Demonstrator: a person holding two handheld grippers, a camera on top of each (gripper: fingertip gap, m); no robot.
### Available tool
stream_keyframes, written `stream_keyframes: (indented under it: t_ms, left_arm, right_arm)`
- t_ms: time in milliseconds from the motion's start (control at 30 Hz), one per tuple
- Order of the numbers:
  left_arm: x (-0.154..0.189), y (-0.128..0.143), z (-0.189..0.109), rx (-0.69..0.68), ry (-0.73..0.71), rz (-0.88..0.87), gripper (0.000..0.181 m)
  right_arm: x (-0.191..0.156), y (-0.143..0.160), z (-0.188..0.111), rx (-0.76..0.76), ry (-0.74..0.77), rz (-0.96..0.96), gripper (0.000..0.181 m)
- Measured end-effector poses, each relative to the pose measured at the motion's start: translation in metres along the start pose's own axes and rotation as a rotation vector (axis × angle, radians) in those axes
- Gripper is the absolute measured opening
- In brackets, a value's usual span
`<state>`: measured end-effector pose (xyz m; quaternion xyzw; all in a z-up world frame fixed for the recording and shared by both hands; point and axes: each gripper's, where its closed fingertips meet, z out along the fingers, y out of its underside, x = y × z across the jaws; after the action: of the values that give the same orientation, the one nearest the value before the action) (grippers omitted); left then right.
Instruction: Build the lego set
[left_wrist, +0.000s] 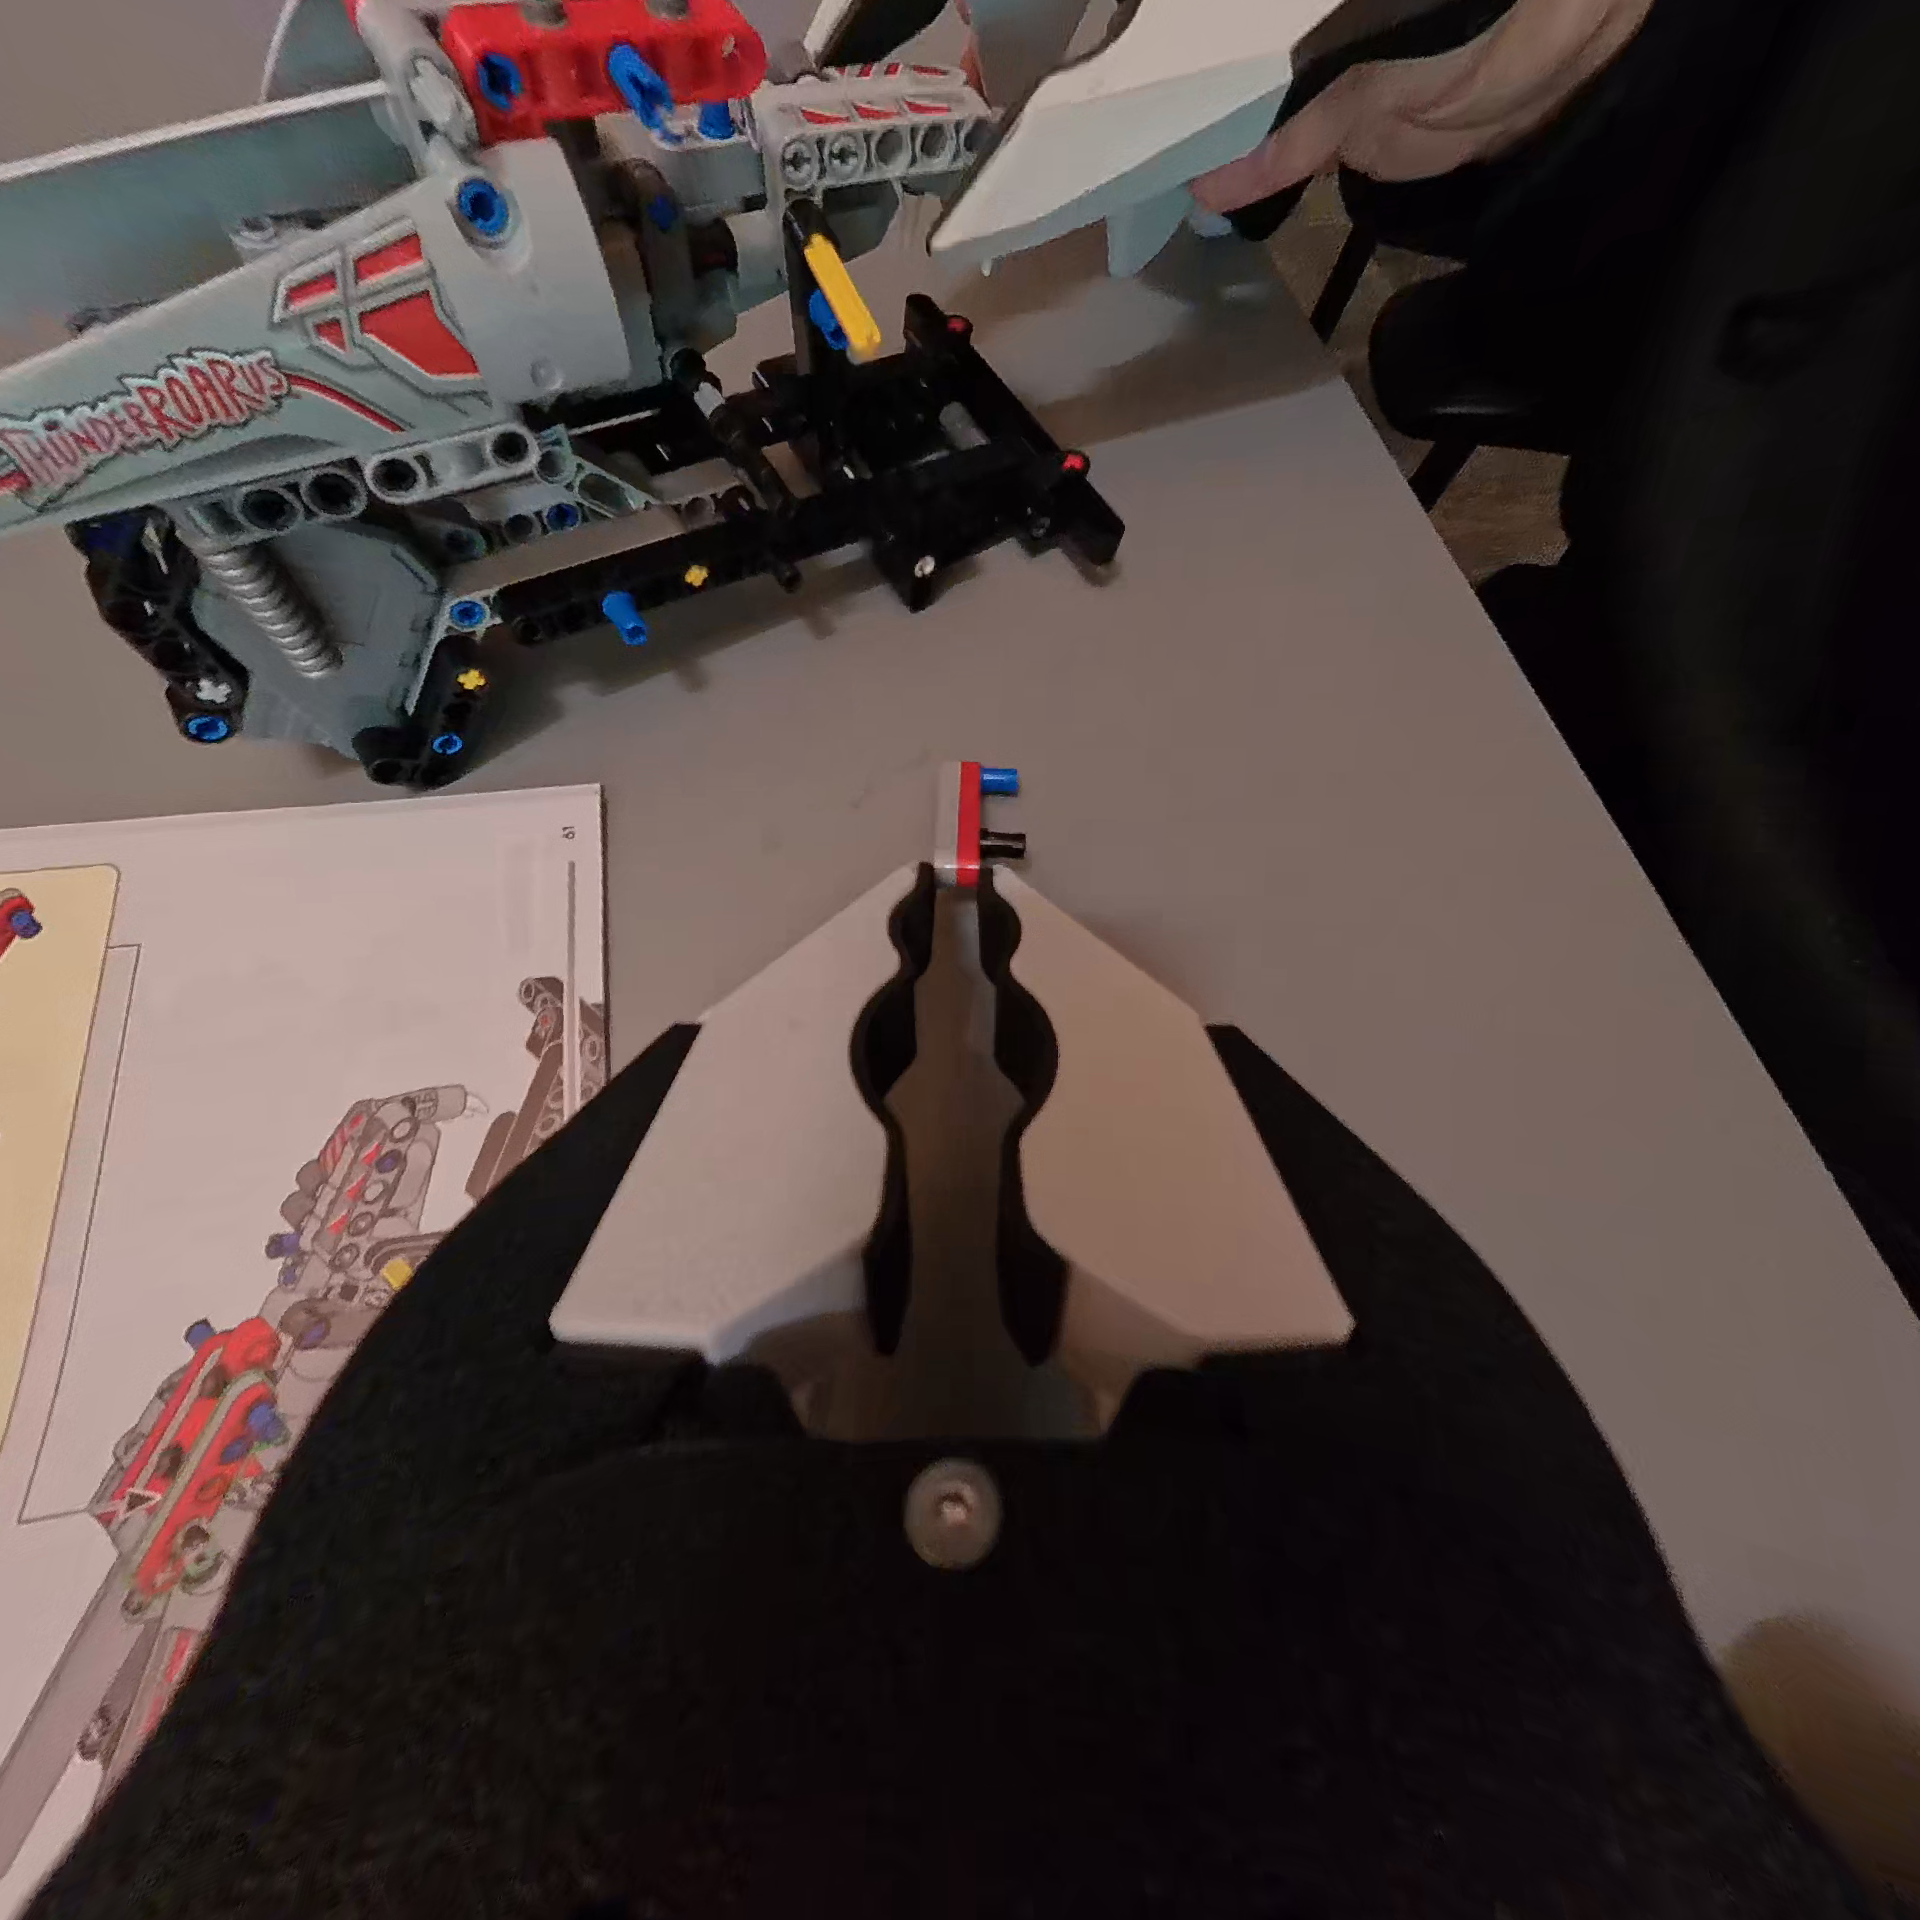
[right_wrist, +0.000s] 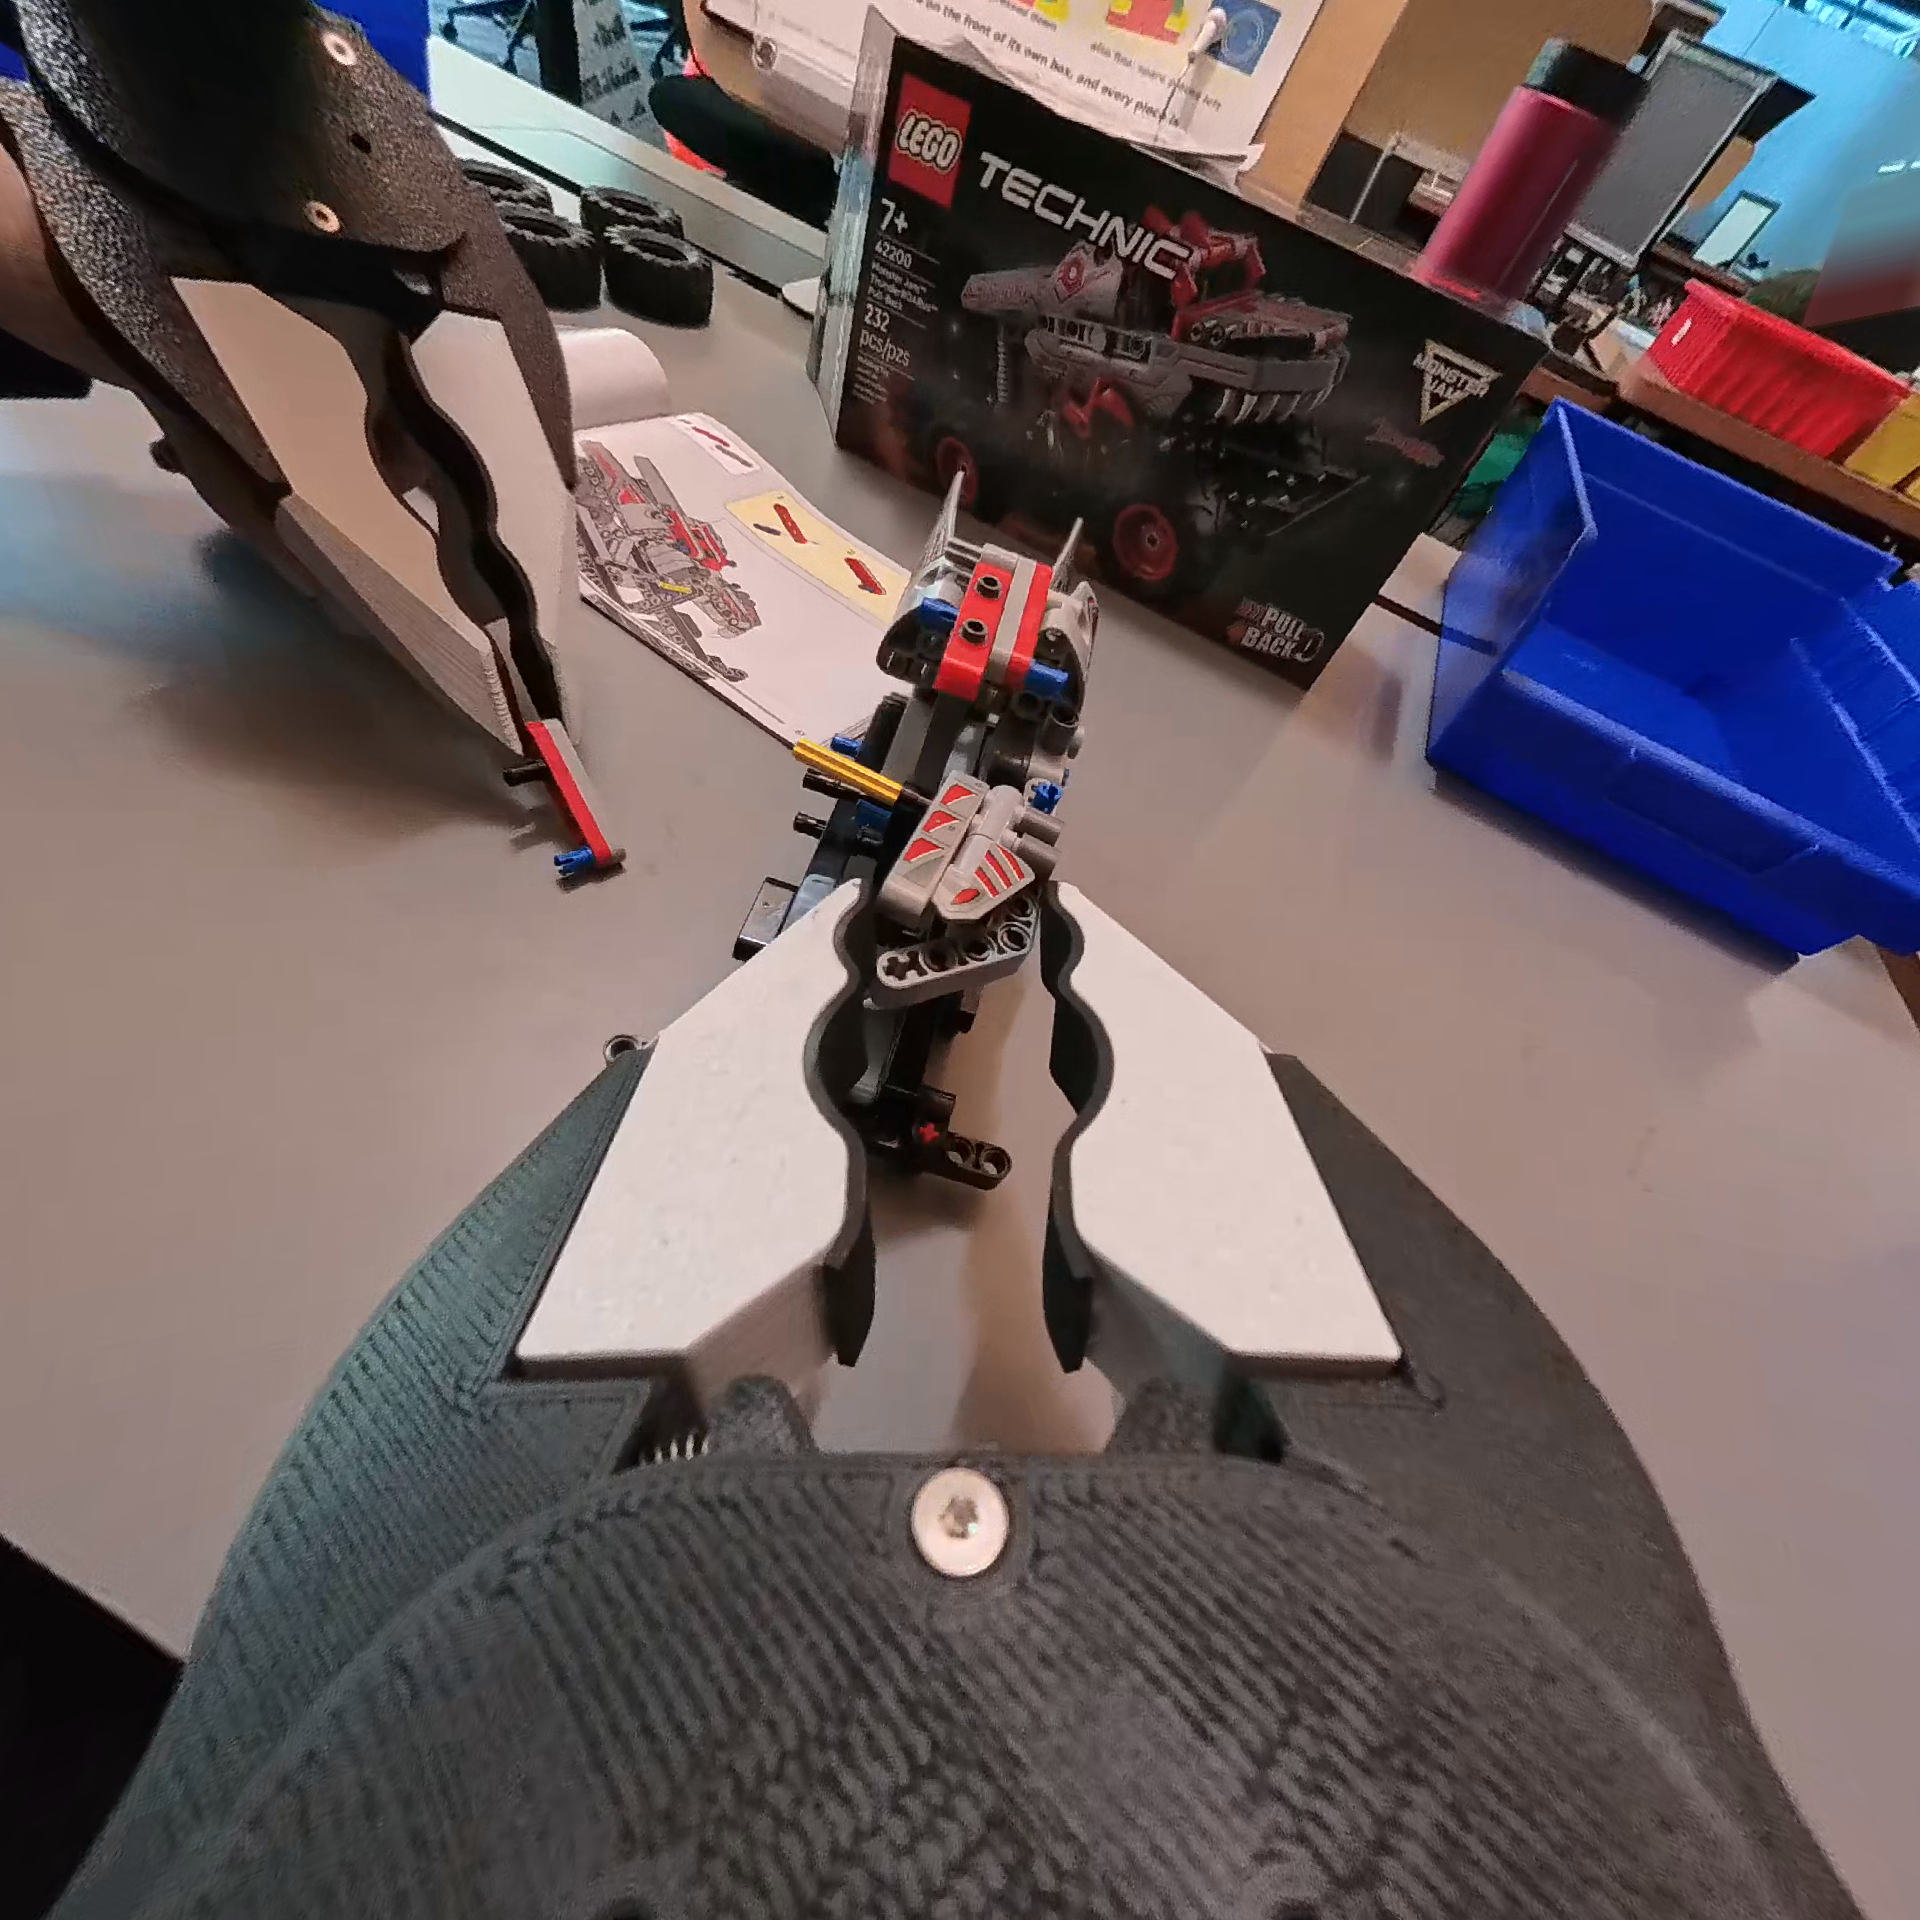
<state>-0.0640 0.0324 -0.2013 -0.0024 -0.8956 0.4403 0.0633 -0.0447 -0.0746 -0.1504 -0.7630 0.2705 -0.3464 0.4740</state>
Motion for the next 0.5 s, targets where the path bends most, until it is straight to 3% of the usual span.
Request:
stream_keyframes:
  t_ms: [167,267,500]
  left_arm:
    - [-0.002,0.001,0.002,-0.015,-0.001,0.013,0.005]
    - [-0.002,-0.001,0.005,-0.020,0.006,0.041,0.005]
    - [0.003,-0.013,0.013,0.007,0.049,0.154,0.005]
  right_arm:
    - [0.011,-0.007,0.002,0.054,-0.012,0.047,0.042]
    - [0.014,-0.004,0.008,0.037,-0.026,0.025,0.033]
    - [0.030,0.002,0.010,0.004,-0.095,-0.141,0.031]
